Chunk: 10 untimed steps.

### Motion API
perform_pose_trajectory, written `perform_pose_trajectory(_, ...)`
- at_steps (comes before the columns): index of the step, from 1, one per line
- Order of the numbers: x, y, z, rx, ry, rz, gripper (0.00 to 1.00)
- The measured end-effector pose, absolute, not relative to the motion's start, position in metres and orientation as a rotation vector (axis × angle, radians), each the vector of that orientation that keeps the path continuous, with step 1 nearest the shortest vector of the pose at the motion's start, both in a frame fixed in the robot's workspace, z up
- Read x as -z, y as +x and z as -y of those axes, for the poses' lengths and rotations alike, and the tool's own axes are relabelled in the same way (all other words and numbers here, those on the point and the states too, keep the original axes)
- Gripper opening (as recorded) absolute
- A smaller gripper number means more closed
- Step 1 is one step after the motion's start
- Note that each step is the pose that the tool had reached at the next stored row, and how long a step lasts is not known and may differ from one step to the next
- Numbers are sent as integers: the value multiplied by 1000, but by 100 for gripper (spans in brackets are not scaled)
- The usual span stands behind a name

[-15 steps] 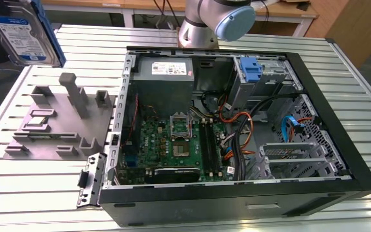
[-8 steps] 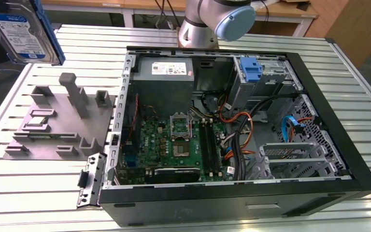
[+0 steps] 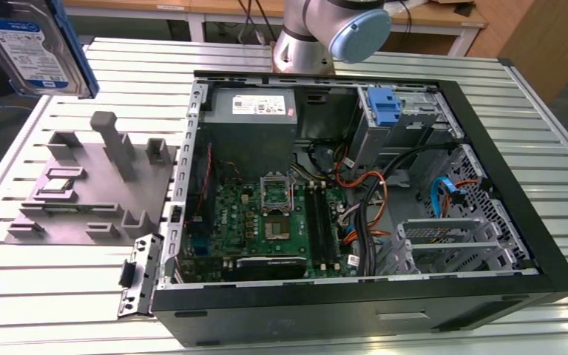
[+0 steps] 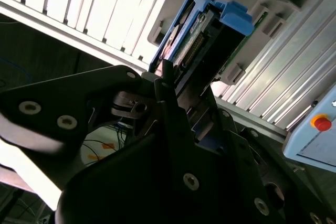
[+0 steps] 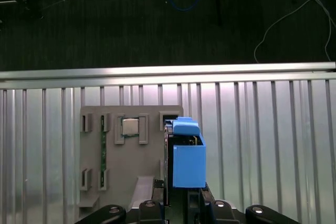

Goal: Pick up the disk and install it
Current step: 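Pick up the disk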

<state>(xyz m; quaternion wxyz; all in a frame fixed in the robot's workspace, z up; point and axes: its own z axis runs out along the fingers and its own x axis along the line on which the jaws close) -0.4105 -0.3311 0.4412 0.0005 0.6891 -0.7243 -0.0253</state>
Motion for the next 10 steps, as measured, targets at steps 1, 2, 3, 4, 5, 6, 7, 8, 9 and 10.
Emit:
perform_pose_trajectory(1, -443, -411, 331, 79, 2164, 2275, 35)
perform_pose_trajectory(2, -444, -411, 331, 79, 2164, 2275, 35)
perform_pose_trajectory(3, -445, -411, 331, 79, 2164, 2275, 35)
perform_pose_trajectory(4, -446, -411, 331, 79, 2164, 2275, 35)
perform_pose_trajectory(5, -447, -411, 331, 79, 2164, 2275, 35)
perform_pose_trajectory(6, -448, -411, 331, 79, 2164, 2275, 35)
perform_pose_trajectory(7, -450, -411, 331, 79, 2164, 2275, 35)
perform_pose_trajectory(8, -452, -411, 331, 79, 2164, 2275, 35)
perform_pose_trajectory(9, -454, -411, 331, 79, 2164, 2275, 35)
perform_pose_trajectory(10, -456, -410, 331, 79, 2164, 2275, 35)
